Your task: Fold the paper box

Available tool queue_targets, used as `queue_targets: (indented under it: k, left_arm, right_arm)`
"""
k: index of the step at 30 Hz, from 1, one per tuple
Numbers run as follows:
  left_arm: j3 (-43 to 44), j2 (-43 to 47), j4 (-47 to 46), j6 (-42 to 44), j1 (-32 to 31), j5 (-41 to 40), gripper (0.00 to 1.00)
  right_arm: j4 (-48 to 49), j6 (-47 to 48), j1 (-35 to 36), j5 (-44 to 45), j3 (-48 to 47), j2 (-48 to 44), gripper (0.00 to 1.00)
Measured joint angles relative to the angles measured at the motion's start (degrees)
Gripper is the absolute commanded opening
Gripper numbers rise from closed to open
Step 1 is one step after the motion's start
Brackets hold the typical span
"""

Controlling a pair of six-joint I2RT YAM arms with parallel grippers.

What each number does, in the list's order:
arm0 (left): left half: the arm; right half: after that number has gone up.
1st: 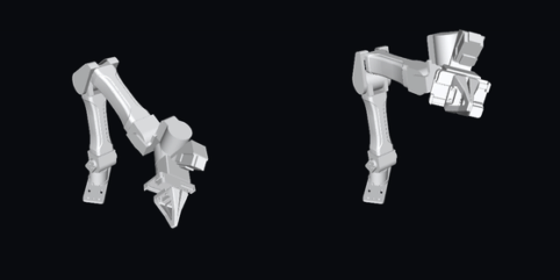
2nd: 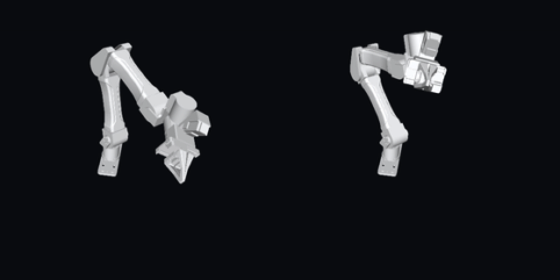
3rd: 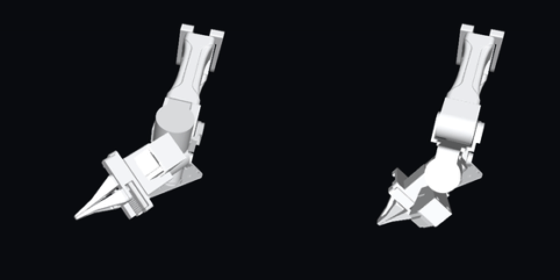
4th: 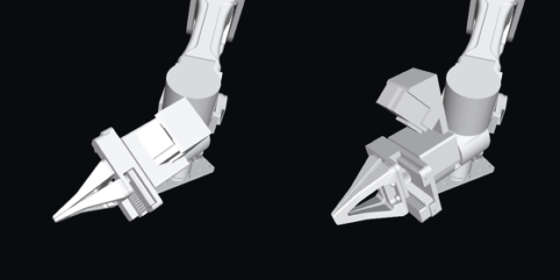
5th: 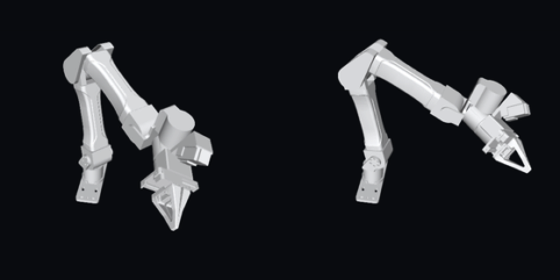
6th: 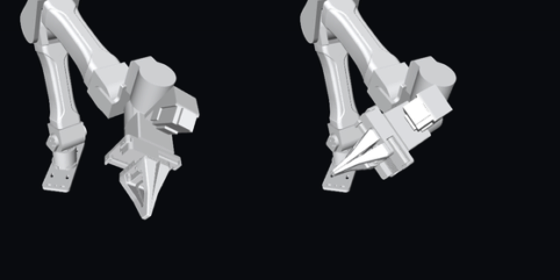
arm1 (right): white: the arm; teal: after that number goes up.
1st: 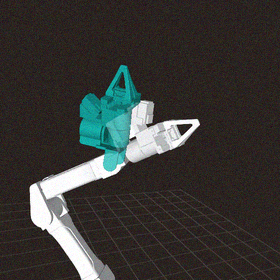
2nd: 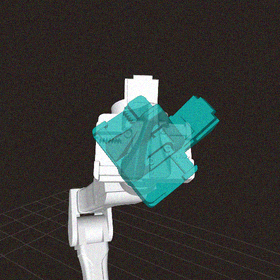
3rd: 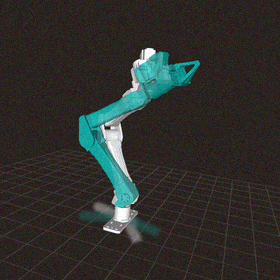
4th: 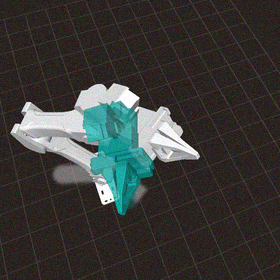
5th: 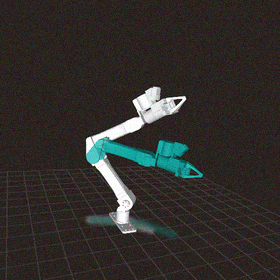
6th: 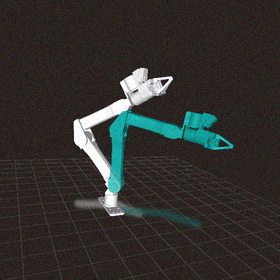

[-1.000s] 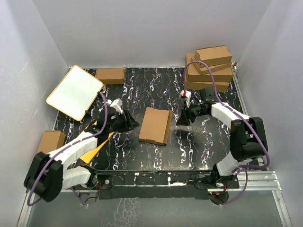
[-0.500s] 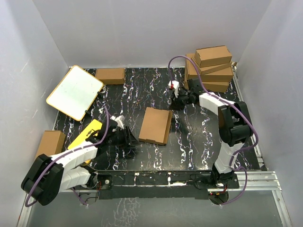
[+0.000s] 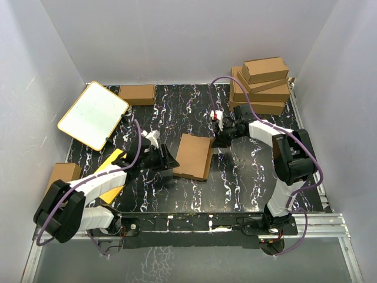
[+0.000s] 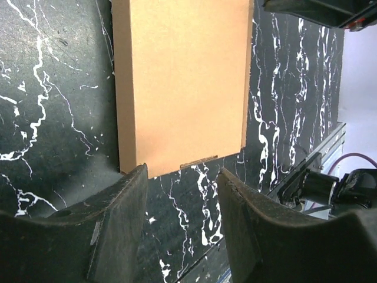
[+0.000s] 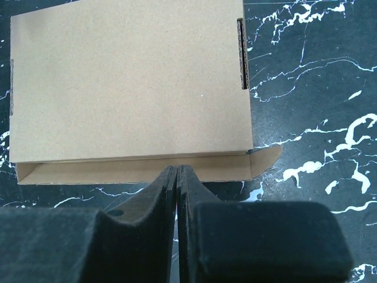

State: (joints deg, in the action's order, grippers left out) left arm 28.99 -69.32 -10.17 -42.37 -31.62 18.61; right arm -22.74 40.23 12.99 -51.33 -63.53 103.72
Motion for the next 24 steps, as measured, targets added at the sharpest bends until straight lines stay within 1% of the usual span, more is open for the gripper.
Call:
queue_targets:
  k: [6, 13, 20, 22, 24]
  left_arm:
    - [2.25, -4.92, 0.15, 1.55, 0.0, -0.09, 0.5]
    - [4.7, -6.25, -0.09, 3.06, 0.0, -0.2, 0.5]
    - [5.2, -7.3, 0.79, 4.52, 0.26, -0.94, 0.5]
    - [5.31, -7.3, 1.09, 4.87, 0.39, -1.2, 0.5]
    - [5.53, -7.3, 1.36, 5.05, 0.42, -1.36, 0.5]
  right_arm:
    - [0.28, -0.07, -0.02, -0.02, 0.0, 0.15, 0.1]
    - [0.15, -0.02, 0.0, 0.66, 0.0, 2.1, 0.1]
    - [-0.5, 0.24, 0.02, 2.19, 0.0, 2.54, 0.09]
    - [-1.01, 0.35, 0.02, 2.38, 0.0, 2.54, 0.11]
    - [-1.57, 0.44, 0.02, 2.38, -0.02, 2.54, 0.15]
